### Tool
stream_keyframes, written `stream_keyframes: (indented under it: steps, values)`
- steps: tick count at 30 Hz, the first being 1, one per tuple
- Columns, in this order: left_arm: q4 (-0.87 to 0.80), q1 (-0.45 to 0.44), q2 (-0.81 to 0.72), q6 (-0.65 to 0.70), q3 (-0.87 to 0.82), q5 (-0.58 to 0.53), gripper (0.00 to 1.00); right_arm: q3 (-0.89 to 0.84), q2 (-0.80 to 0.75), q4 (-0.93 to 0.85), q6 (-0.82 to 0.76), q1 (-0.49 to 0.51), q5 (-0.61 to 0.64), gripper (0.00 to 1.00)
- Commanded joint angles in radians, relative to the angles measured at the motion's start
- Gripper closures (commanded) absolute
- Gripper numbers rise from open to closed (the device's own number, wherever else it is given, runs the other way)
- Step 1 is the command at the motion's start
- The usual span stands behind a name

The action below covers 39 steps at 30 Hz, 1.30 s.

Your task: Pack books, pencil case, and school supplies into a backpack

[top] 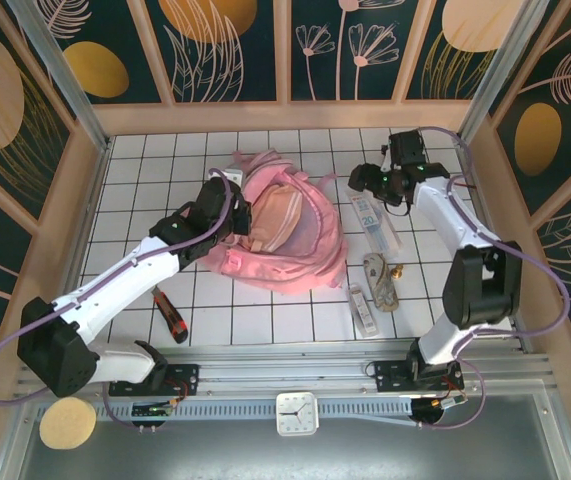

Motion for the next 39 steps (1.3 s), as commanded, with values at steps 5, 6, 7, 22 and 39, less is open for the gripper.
stream_keyframes:
  steps: [5, 6, 7, 22, 39]
  values:
    - [0.022, 0.012, -0.034, 0.009, 0.013, -0.052, 1.00, 0.088, 0.236, -0.113, -0.249, 0.039, 0.231, 0.15]
    - [0.030, 0.013, -0.033, 0.007, 0.011, -0.040, 1.00, 0.111, 0.269, -0.119, -0.259, 0.043, 0.274, 0.14]
    - [0.036, 0.012, -0.031, 0.003, 0.013, -0.029, 1.00, 0.127, 0.292, -0.121, -0.273, 0.049, 0.306, 0.14]
    - [0.051, 0.012, 0.002, -0.012, 0.042, 0.009, 1.00, 0.225, 0.484, -0.146, -0.392, 0.001, 0.327, 0.13]
    - [0.065, 0.012, 0.005, -0.042, 0.030, 0.032, 1.00, 0.114, 0.335, -0.078, -0.373, -0.022, 0.180, 0.68]
